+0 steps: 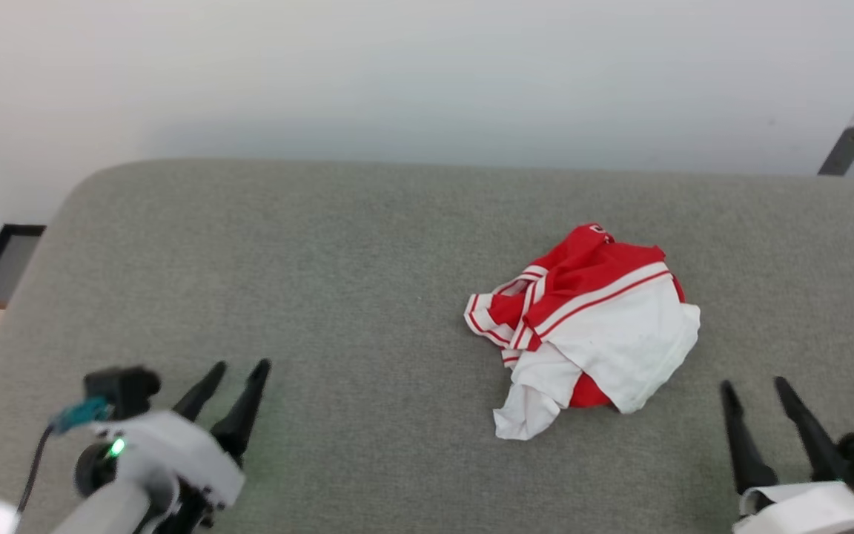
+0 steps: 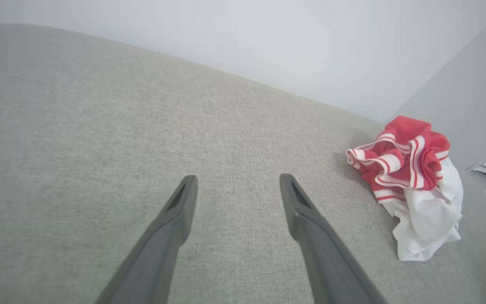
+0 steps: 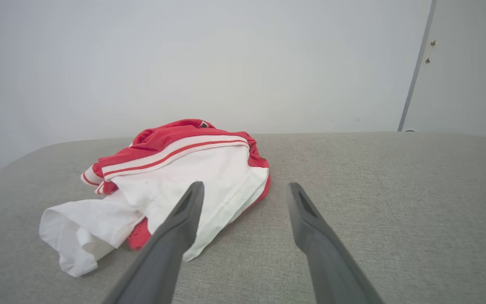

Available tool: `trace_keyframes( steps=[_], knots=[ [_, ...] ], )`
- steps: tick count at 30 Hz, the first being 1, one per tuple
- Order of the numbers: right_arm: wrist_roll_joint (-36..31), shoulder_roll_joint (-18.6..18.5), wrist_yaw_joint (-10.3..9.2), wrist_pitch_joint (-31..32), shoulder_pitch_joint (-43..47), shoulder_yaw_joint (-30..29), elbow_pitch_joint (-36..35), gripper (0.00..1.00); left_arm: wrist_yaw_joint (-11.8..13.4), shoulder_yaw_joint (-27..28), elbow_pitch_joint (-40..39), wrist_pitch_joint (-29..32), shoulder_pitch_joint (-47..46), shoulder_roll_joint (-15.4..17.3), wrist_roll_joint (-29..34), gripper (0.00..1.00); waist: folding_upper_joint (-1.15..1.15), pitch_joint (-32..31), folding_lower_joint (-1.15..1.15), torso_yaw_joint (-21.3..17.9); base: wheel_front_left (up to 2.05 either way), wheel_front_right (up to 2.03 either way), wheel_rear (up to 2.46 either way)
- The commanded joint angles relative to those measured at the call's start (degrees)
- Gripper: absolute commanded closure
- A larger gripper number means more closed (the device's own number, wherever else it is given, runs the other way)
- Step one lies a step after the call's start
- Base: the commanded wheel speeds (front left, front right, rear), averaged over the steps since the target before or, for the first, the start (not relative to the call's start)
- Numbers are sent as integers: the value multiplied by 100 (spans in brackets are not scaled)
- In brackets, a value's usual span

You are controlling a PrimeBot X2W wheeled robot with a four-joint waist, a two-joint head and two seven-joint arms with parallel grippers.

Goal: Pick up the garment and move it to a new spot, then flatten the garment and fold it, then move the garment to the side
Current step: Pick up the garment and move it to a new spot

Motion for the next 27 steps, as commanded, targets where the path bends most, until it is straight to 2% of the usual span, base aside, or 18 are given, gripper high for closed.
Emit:
trace_keyframes(
  steps=[1,5,11,16,21,27],
  knots=[
    [27,-35,0,-5,111,-122,-32,0,75,449,-84,0,406,-67,352,0,0,-190,0,139,0,0,0],
    [14,-132,0,-4,190,-351,-114,0,150,1697,-575,-4,1209,-307,1451,0,0,-258,0,118,0,0,0],
    [54,-159,0,-5,117,-502,-233,0,356,3051,-1465,-5,2082,-805,3201,0,0,-273,0,38,0,0,0],
    [82,-85,0,-5,-36,-436,-307,0,237,3896,-2169,-5,2489,-1271,4276,0,0,-283,0,-86,0,0,0],
    [106,-1,0,-5,-157,-384,-426,0,76,4462,-2693,-5,2694,-1617,5031,0,0,-269,0,-190,0,0,0],
    [58,77,0,-5,-152,-305,-377,0,-74,4651,-2453,-5,2832,-1840,5340,0,0,-268,0,-251,0,0,0]
  ],
)
